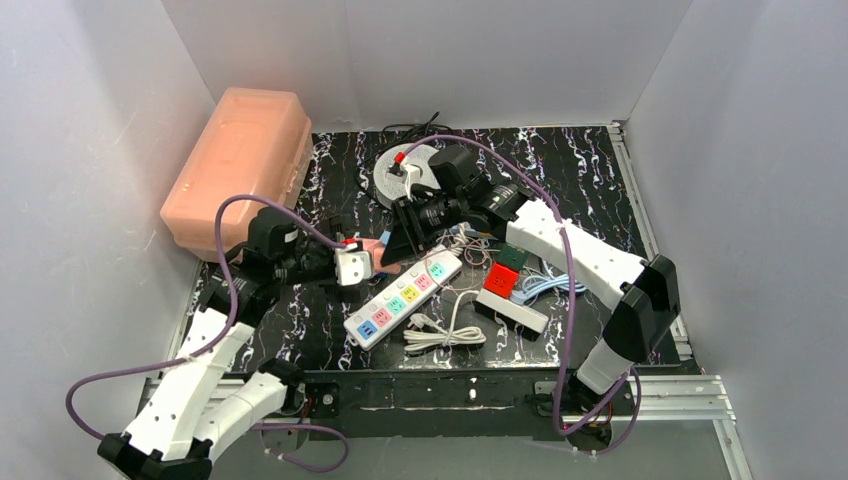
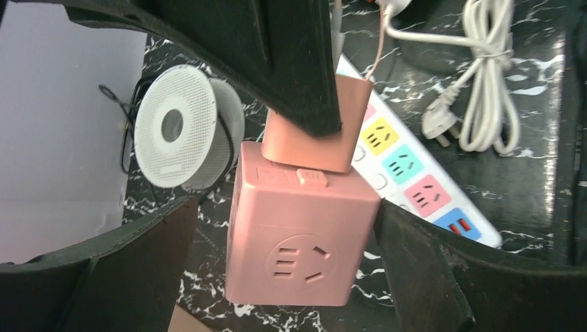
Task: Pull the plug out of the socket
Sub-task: Remove the plug from the socket.
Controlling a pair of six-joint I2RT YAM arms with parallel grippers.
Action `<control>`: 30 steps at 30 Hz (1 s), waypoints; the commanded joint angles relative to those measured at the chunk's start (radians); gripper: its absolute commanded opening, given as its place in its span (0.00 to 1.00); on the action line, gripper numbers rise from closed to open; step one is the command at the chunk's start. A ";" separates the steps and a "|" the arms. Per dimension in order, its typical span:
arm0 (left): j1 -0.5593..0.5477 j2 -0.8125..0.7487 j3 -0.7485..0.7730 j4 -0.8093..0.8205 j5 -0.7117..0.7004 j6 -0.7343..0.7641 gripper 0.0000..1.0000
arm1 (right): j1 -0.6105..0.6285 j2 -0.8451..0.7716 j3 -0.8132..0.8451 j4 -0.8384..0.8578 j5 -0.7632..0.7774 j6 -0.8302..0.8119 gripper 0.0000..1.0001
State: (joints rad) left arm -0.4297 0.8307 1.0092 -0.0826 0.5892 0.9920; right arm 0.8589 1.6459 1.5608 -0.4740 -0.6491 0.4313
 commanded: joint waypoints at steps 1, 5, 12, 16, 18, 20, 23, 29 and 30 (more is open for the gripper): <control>0.004 -0.038 0.001 -0.094 0.141 0.035 0.98 | 0.007 -0.090 -0.016 0.098 -0.208 -0.066 0.01; 0.003 -0.037 -0.005 -0.132 0.169 0.125 0.98 | 0.006 -0.092 -0.016 0.098 -0.238 -0.065 0.01; 0.003 -0.016 -0.020 -0.071 0.150 0.195 0.98 | 0.008 -0.086 -0.013 0.093 -0.264 -0.063 0.01; 0.003 -0.013 -0.006 -0.062 0.165 0.226 0.98 | 0.007 -0.074 -0.001 0.068 -0.254 -0.069 0.01; 0.003 -0.024 -0.010 -0.062 0.179 0.242 0.93 | 0.007 -0.064 0.005 0.055 -0.248 -0.075 0.01; 0.003 -0.038 -0.014 -0.062 0.185 0.254 0.89 | 0.007 -0.058 0.007 0.045 -0.248 -0.081 0.01; 0.003 -0.060 -0.024 -0.072 0.192 0.271 0.82 | 0.006 -0.053 0.000 0.052 -0.256 -0.082 0.01; 0.000 -0.090 -0.051 -0.095 0.221 0.291 0.66 | 0.006 -0.024 0.033 0.061 -0.260 -0.063 0.01; -0.002 -0.095 -0.056 -0.095 0.221 0.299 0.61 | 0.007 -0.016 0.047 0.061 -0.261 -0.059 0.01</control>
State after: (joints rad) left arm -0.4290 0.7551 0.9783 -0.1463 0.7345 1.2587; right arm 0.8623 1.6100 1.5379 -0.4526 -0.8722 0.3645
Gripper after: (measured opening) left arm 0.675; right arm 0.401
